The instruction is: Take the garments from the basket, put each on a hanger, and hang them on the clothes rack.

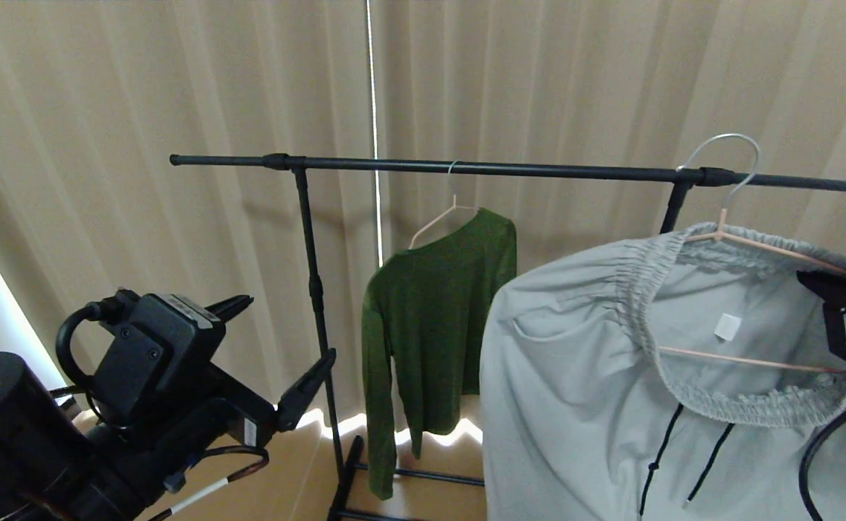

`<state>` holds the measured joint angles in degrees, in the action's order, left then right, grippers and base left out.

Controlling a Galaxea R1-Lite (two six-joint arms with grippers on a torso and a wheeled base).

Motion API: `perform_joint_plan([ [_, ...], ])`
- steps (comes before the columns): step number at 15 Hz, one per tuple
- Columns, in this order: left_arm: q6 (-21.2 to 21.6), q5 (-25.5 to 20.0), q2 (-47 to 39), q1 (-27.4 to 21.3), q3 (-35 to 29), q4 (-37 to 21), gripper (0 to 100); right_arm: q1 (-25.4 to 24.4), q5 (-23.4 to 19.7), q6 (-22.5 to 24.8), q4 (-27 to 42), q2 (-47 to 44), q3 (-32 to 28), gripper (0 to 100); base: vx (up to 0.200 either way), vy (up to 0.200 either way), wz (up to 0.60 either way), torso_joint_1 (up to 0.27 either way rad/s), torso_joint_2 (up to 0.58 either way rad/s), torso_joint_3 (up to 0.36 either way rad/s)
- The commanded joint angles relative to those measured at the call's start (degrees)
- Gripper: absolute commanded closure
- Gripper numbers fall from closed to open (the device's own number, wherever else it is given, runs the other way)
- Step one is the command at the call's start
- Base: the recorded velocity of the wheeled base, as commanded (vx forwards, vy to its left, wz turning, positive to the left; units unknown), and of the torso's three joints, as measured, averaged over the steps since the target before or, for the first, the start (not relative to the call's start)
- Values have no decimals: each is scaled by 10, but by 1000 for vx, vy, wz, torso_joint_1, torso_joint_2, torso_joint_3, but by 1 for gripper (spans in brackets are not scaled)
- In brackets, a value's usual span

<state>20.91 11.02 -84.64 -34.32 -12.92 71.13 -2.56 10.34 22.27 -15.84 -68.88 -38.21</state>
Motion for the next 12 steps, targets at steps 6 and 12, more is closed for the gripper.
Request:
perform_joint_plan([
  [6, 1, 1, -1, 46, 62, 88, 0, 38, 81, 1, 102, 28, -42, 100, 0, 0, 0, 0, 0, 0],
  [12, 3, 1, -22, 65, 56, 87, 0, 38, 96, 0, 102, 34, -36, 100, 0, 0, 0, 0, 0, 0],
])
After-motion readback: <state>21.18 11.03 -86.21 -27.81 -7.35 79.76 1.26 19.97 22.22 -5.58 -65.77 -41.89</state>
